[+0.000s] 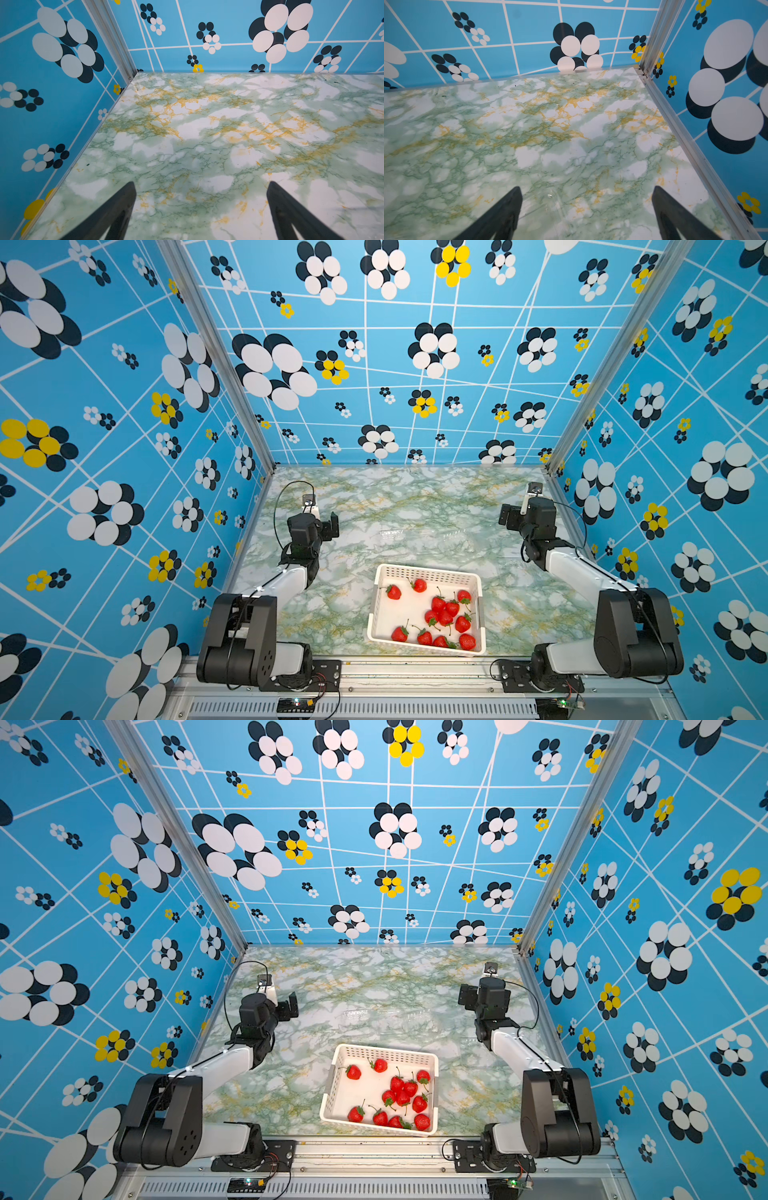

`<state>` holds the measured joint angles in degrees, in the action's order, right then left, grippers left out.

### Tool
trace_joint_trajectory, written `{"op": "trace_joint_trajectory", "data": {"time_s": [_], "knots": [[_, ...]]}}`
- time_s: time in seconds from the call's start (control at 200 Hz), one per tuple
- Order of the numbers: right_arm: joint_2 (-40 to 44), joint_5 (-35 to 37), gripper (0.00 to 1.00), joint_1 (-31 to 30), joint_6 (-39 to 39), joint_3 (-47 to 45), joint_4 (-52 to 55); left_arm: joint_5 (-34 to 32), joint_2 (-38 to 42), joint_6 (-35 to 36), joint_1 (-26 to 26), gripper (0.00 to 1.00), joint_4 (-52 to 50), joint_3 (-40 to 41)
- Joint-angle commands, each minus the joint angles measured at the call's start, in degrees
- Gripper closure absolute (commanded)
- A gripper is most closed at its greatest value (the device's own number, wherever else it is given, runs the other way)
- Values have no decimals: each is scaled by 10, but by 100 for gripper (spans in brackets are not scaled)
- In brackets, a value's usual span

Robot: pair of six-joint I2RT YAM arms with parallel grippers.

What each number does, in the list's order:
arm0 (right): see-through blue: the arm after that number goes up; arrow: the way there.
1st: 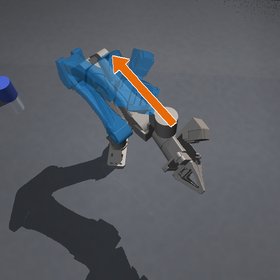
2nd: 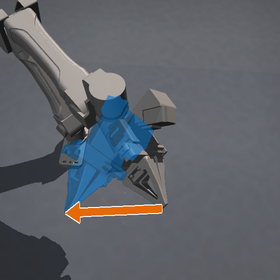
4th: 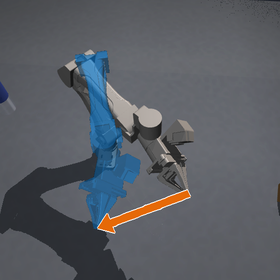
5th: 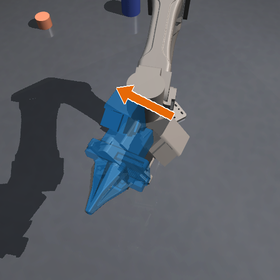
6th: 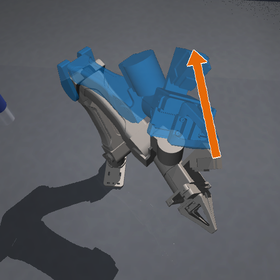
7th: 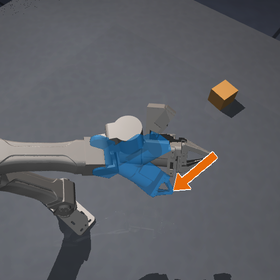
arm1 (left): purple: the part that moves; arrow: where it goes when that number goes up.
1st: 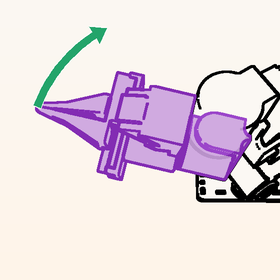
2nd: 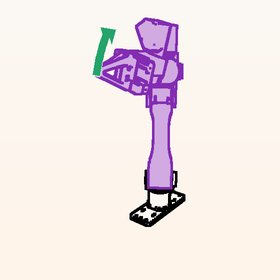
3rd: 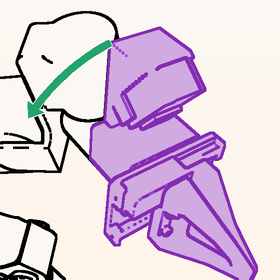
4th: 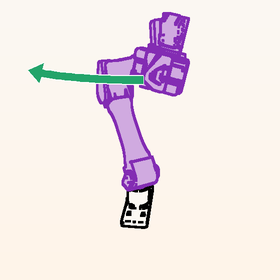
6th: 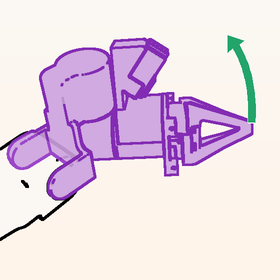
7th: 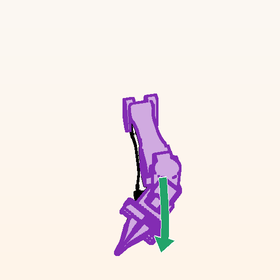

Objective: Pack strawberries into containers
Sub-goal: Pick up the basket from the center of the board.

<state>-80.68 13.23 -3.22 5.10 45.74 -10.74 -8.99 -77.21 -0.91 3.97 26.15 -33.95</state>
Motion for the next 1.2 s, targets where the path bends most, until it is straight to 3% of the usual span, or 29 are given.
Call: {"op": "trace_joint_trajectory", "data": {"time_s": [0.0, 0.22, 0.375, 0.59, 1.194], "knots": [[7, -56, 1, 0, 35, 55, 189, -1, 24, -36, 9, 0, -177, -45], [0, -136, 1, -15, 69, 143, 357, 37, 69, -111, 37, 1, -319, -89], [-9, -150, 1, -49, 70, 170, 422, 61, 94, -141, 47, 1, -358, -87], [-9, -150, 1, -76, 73, 153, 423, 107, 120, -166, 46, 1, -372, -77], [4, -132, 1, -105, 82, 147, 454, 125, 158, -195, 43, 0, -378, -38]]}}
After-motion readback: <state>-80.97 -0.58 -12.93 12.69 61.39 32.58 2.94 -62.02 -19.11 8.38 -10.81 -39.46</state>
